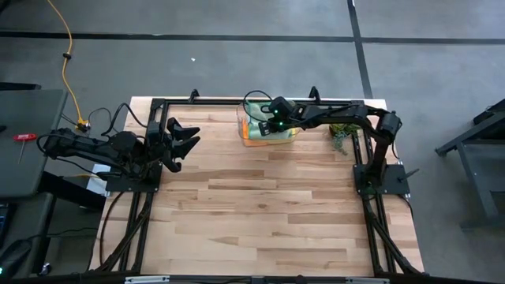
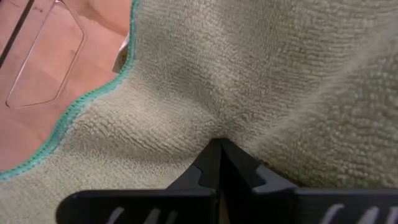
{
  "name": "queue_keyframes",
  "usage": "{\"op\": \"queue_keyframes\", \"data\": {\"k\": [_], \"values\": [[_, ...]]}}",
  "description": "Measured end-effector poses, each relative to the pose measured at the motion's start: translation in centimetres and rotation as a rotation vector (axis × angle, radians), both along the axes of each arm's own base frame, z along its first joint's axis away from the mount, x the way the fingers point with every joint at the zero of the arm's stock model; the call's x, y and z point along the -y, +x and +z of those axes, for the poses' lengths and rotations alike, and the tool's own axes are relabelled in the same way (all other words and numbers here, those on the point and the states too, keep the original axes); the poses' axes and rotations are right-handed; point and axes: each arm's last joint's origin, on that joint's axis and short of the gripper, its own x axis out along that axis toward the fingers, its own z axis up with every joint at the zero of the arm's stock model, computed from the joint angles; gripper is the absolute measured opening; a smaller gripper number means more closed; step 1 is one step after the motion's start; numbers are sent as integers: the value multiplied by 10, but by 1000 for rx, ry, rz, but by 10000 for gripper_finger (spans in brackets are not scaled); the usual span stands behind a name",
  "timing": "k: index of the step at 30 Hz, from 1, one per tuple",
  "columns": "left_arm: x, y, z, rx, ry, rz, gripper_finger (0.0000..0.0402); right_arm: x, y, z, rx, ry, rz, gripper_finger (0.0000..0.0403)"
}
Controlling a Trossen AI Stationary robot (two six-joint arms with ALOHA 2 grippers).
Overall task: Fold microfiber towels
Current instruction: Put the light green microfiber towel into the transparent bin, then return to Home Position
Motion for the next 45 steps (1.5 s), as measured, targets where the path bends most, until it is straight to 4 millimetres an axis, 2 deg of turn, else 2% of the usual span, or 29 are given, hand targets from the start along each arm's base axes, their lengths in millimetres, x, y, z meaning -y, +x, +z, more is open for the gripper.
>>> {"op": "queue_keyframes", "data": {"k": [3,6,11,14,17,22,25,29,33,38,45], "values": [[0,0,0,0,1,0,175,1,-2,5,9,-3,-3,0],[0,0,0,-1,1,0,175,2,-7,23,41,-37,-10,0],[0,0,0,0,3,-4,175,4,-15,65,124,-141,21,0],[0,0,0,0,6,-15,175,-3,-25,96,185,-209,92,0],[1,0,0,0,12,-31,175,-20,-40,125,226,-261,199,0],[1,0,0,-12,41,-23,175,-66,-69,164,283,-379,370,0],[1,0,0,-12,42,-23,175,-94,-91,167,353,-404,434,0],[1,0,0,-13,43,-23,175,-128,-121,158,541,-400,472,0],[1,0,0,-26,77,-21,175,-152,-147,146,745,-424,522,0],[2,1,0,-36,124,-55,175,-164,-166,140,797,-525,572,0],[3,1,-1,-49,128,-67,175,-167,-170,144,815,-542,577,0]]}}
